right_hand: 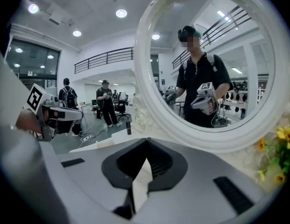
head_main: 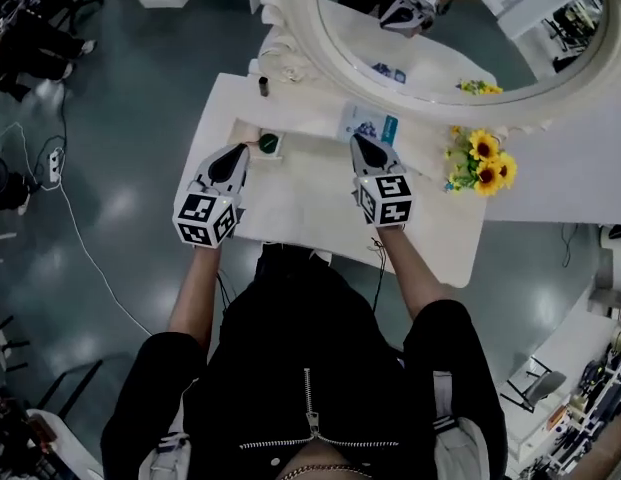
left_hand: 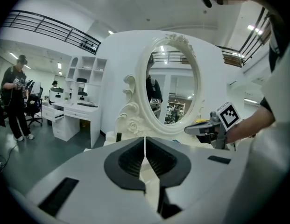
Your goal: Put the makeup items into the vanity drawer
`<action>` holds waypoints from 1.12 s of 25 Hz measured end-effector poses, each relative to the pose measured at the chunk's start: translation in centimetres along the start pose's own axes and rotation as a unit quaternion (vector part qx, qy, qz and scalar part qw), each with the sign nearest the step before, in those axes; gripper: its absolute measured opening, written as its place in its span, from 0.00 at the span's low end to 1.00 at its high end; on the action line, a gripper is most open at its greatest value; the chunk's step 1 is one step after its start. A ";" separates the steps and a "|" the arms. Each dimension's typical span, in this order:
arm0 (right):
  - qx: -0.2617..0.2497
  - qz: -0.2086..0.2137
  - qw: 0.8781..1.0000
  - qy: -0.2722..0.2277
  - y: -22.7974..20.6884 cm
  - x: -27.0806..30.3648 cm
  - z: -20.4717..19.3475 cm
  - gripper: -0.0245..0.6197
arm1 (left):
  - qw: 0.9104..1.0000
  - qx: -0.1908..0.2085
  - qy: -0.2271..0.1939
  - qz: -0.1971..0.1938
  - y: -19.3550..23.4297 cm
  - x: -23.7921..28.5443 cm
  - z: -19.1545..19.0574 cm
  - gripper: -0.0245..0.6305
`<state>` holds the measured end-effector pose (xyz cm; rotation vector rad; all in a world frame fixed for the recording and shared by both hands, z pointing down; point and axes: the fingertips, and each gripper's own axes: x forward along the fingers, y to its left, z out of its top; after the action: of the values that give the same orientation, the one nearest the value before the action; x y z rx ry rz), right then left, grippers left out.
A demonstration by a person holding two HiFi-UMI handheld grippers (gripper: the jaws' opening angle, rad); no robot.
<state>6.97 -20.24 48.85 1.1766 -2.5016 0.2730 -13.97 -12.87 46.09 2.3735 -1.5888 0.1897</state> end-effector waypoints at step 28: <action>0.030 -0.144 0.988 -0.055 -9.6 -13.9 -0.7 0.05 | 0.992 0.054 -0.006 -0.116 -9.2 7.4 3.2 0.08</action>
<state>22.70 -16.29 44.09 1.5964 -2.3852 0.2110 -2.80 -17.04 43.57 2.6230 -1.3225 0.2193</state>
